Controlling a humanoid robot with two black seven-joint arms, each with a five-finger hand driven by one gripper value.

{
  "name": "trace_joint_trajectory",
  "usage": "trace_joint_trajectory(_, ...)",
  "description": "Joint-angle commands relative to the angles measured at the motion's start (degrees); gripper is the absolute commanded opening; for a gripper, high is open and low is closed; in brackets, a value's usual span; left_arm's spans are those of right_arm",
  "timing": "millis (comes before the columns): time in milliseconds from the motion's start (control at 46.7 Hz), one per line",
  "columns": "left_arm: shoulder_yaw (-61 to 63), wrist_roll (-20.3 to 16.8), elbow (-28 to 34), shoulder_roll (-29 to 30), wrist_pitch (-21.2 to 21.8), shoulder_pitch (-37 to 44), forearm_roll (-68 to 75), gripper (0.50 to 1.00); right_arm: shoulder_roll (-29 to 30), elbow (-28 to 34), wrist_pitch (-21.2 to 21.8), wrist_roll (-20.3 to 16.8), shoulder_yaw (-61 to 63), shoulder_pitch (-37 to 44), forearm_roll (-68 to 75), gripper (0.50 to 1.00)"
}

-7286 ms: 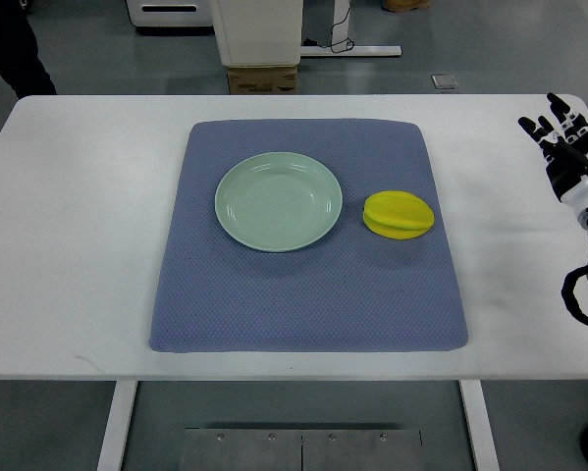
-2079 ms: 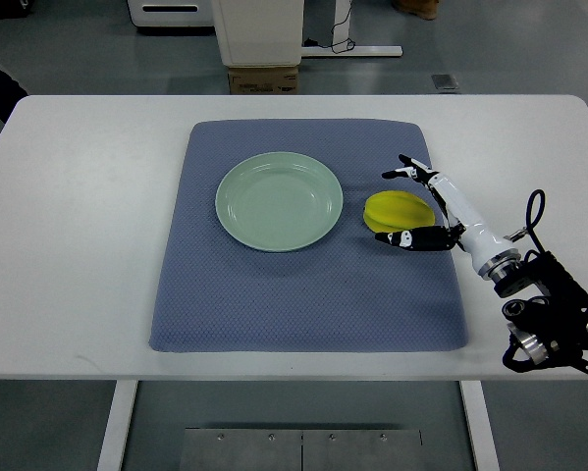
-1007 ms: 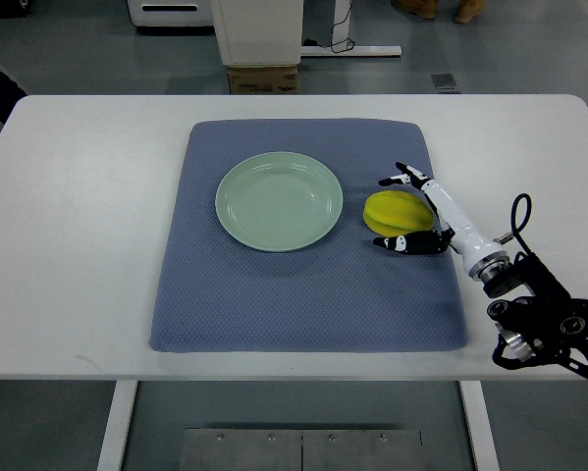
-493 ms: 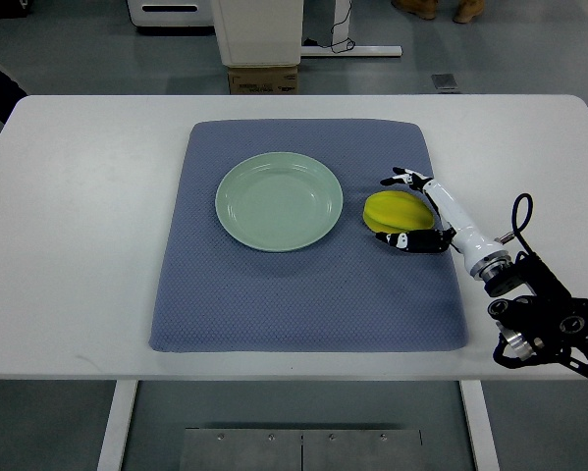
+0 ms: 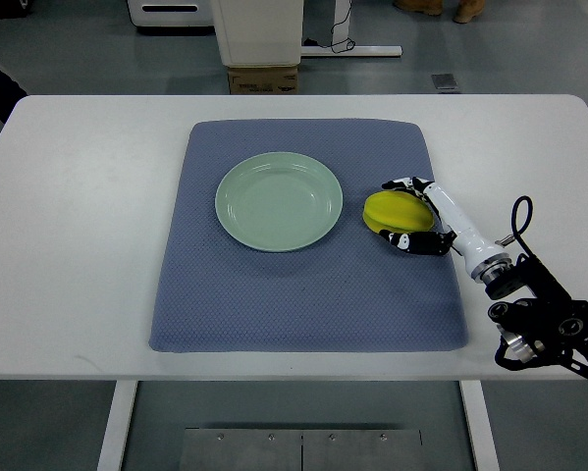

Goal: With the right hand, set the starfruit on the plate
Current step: 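Close the right hand fingers around the yellow starfruit, then lift the starfruit with the right hand away from the mat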

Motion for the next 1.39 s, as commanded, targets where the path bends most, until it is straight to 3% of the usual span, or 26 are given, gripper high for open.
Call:
trace_joint_trajectory(0,0.00,0.00,-0.03,0.00,-0.01,0.00,0.07,1.000,0.00,0.03,-0.02,0.00,-0.48,0.05,-0.02,0.621)
trace_joint_trajectory(86,-0.09,0.00,0.06,0.00,-0.01,0.00,-0.02,1.000,0.00,0.04,-0.02,0.00,-1.45,0.49,-0.02,0.500)
trace_joint_trajectory(793,0.00,0.00,-0.03,0.00,-0.01,0.00,-0.02,1.000,-0.71,0.65,0.77,0.00,-2.15,4.62,7.71,0.500)
trace_joint_trajectory(1050,-0.09,0.00,-0.03,0.00,-0.01,0.00,0.07,1.000,-4.84,-0.49,6.56,0.00,-1.80,10.15,10.35,0.500)
trace_joint_trajectory(1371,0.00,0.00,-0.03,0.00,-0.01,0.00,-0.02,1.000,-4.84,-4.36,12.37,0.00,-1.89,13.41,10.88,0.500)
